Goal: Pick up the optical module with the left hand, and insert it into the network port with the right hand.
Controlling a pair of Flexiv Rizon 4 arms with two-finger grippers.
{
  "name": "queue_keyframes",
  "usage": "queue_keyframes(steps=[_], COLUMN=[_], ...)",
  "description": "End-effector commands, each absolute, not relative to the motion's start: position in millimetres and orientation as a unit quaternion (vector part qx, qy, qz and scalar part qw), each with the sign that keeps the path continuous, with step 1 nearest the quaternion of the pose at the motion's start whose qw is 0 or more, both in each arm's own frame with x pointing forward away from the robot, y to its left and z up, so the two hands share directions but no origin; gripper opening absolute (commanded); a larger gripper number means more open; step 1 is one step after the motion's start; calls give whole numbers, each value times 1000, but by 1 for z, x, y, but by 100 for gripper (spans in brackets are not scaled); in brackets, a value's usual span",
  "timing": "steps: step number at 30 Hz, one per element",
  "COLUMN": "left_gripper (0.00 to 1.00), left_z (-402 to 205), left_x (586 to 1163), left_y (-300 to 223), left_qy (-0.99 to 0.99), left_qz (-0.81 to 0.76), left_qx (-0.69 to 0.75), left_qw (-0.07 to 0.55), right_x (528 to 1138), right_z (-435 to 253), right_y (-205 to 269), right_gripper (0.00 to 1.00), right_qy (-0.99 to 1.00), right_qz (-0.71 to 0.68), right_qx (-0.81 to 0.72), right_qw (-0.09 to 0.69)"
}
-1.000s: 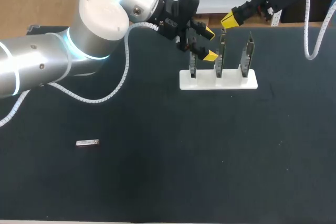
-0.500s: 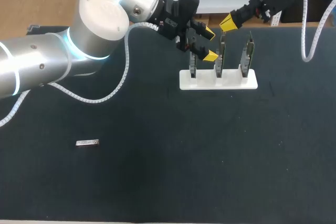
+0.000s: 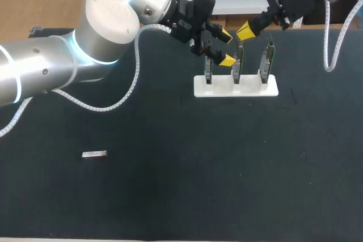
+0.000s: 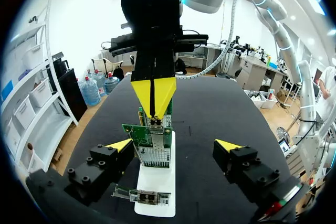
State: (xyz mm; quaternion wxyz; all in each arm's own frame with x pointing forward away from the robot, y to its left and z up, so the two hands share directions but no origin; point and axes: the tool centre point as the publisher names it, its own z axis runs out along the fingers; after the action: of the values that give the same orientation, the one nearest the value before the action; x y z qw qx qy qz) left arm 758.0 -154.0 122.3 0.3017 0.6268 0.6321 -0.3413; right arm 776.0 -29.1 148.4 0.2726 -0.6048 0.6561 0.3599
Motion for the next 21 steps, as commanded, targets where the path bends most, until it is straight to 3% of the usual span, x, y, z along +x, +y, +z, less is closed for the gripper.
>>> queue_keyframes(steps=[1, 21], left_gripper=[100, 100], left_z=[123, 123], left_x=[759, 759], left_y=[-155, -155], left_qy=[633, 633], left_qz=[-341, -341], left_qx=[627, 627], left_qw=[299, 299], right_x=[778, 775], right_z=[145, 130], right_y=[-29, -29], right_gripper=[0, 0], right_qy=[655, 665], right_qz=[364, 366], right_qx=[-604, -598], right_qw=[270, 258])
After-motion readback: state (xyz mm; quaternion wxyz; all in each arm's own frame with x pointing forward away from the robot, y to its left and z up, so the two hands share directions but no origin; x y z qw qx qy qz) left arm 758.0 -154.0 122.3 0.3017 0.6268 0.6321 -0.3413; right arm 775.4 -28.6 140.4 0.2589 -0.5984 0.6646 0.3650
